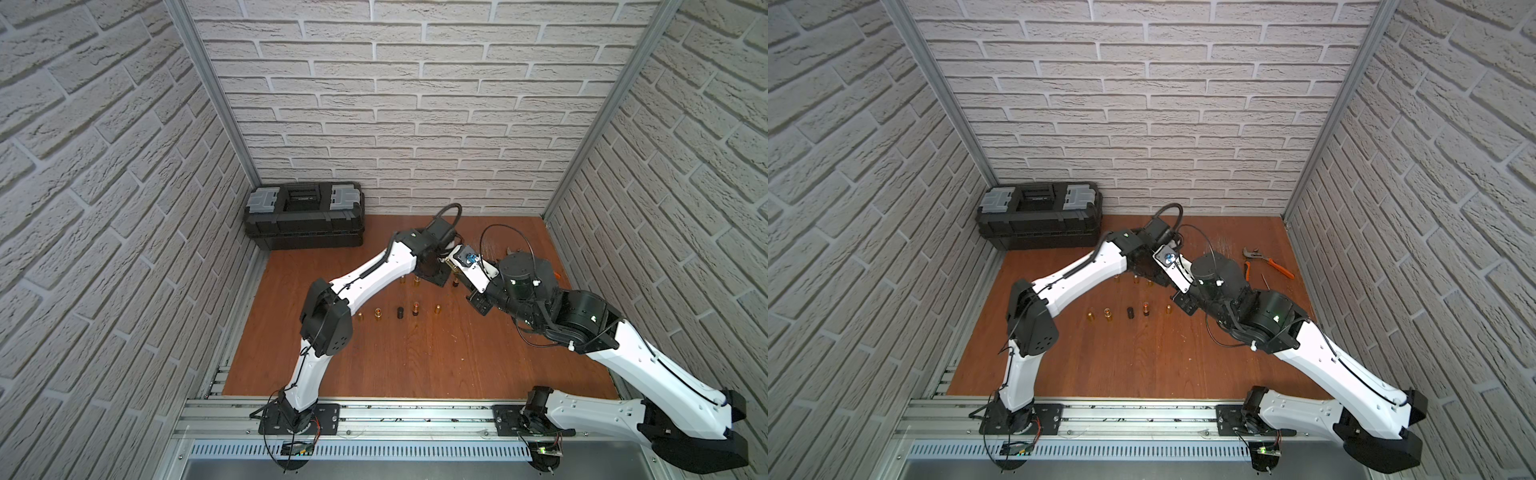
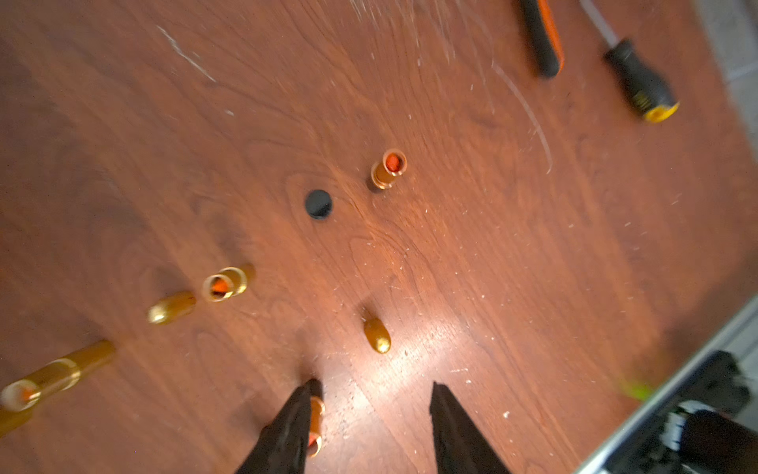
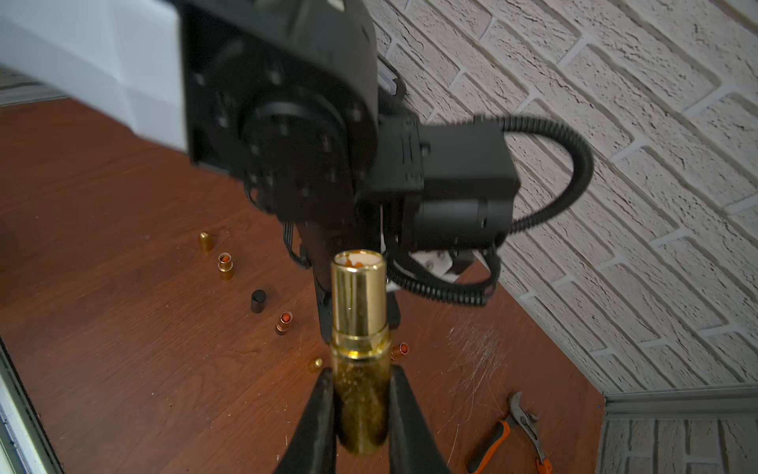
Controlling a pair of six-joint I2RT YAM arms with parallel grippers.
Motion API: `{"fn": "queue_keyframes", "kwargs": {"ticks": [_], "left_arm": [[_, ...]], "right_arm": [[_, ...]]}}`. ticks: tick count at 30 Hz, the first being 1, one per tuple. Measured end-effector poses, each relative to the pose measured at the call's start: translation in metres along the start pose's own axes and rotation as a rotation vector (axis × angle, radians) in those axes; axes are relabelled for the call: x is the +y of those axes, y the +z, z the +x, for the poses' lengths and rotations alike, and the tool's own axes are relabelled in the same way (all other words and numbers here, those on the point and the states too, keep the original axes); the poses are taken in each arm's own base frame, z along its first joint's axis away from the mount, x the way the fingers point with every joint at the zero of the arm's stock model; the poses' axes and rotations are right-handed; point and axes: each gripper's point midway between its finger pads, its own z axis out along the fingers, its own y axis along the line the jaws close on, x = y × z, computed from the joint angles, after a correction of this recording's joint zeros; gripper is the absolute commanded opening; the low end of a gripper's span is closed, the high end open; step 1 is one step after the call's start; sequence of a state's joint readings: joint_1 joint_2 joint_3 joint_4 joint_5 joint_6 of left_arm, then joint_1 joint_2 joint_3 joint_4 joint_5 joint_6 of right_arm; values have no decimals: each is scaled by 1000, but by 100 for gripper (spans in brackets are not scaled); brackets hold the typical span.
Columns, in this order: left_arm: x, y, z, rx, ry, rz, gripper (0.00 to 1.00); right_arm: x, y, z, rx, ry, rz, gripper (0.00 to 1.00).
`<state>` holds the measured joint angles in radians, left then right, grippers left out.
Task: Open the lipstick cap
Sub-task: Place the lipstick at the center of the board.
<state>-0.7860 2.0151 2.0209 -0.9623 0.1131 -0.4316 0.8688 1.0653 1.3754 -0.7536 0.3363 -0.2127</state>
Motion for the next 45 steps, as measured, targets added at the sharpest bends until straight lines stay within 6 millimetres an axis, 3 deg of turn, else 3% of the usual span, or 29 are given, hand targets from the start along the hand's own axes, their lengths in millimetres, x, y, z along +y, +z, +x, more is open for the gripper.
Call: {"fn": "queue_keyframes", "kwargs": {"ticks": [3, 6, 8, 11, 19, 25, 31, 45], "left_arm": [[36, -63, -22, -114, -155, 77, 56], [74, -115, -23, -196, -293, 135, 58], [88, -137, -17, -224, -363, 179, 58], [92, -153, -3, -226, -434, 263, 59], [70, -174, 17, -188, -459, 427, 57], [59, -173, 30, -145, -450, 485, 52], [53, -171, 34, -127, -433, 522, 39], [47, -171, 39, -108, -379, 549, 38]], "right_arm": [[6, 14, -4, 5, -3, -15, 6], [18, 38, -4, 36, -15, -41, 5], [28, 55, -2, 60, -22, -64, 5], [39, 72, -2, 71, -21, -94, 5], [61, 105, -21, 45, -5, -170, 5], [70, 123, -34, 37, -3, -198, 5], [72, 127, -33, 42, -5, -203, 5], [75, 142, -28, 71, -17, -194, 4]]}}
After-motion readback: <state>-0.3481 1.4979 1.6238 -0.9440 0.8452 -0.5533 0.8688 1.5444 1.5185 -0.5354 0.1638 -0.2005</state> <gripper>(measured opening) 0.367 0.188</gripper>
